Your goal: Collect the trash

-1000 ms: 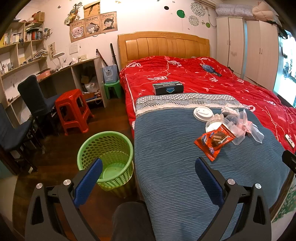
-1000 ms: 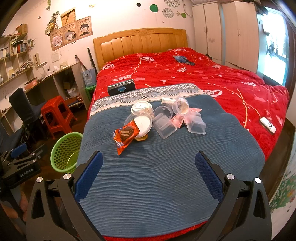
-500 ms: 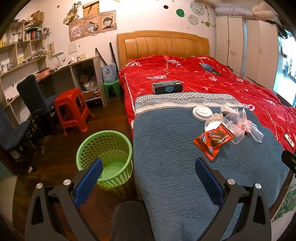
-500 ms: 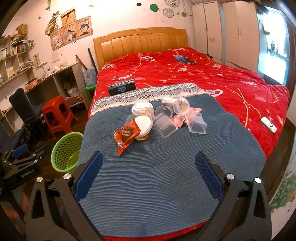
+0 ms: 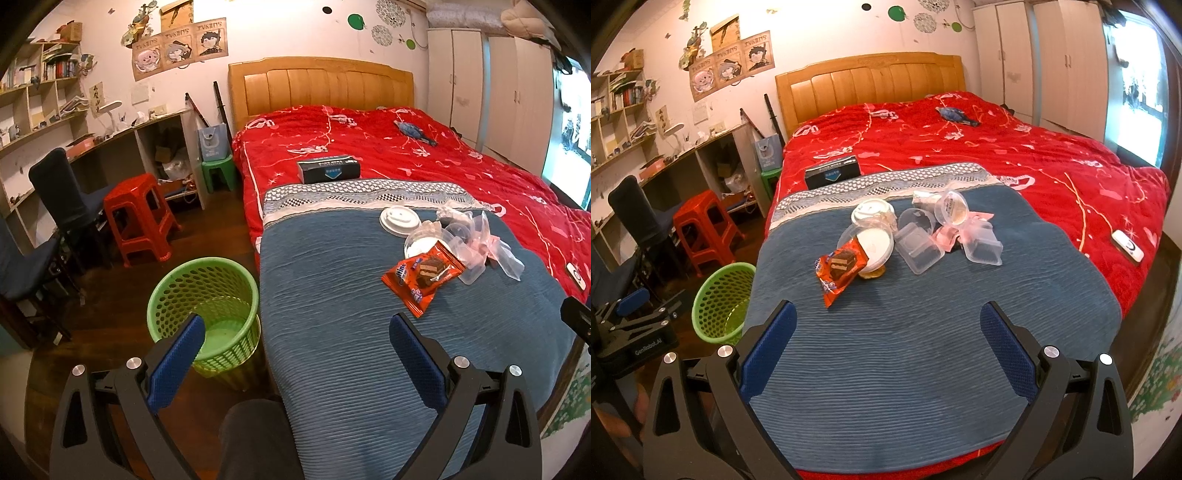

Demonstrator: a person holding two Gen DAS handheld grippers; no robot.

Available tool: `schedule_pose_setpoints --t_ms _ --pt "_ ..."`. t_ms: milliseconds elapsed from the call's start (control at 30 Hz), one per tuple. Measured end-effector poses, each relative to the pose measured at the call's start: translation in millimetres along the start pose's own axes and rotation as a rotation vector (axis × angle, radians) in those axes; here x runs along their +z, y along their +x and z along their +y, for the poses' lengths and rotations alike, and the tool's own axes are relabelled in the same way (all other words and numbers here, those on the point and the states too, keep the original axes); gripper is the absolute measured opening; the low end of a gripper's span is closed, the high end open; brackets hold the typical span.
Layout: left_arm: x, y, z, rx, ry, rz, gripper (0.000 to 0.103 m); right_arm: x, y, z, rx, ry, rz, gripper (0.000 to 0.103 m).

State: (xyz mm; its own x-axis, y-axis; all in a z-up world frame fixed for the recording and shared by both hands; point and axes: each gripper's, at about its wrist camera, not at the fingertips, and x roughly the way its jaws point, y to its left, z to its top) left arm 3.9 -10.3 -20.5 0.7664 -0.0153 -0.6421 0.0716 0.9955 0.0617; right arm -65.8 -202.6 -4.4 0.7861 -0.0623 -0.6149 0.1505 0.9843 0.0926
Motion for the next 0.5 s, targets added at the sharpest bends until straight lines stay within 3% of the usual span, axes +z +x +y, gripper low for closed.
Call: schedule_pose_setpoints --t_ms 500 --pt "9 10 -4 -0.025 0.028 0.025 0.097 6 3 -16 -0.020 0.022 0.017 0.098"
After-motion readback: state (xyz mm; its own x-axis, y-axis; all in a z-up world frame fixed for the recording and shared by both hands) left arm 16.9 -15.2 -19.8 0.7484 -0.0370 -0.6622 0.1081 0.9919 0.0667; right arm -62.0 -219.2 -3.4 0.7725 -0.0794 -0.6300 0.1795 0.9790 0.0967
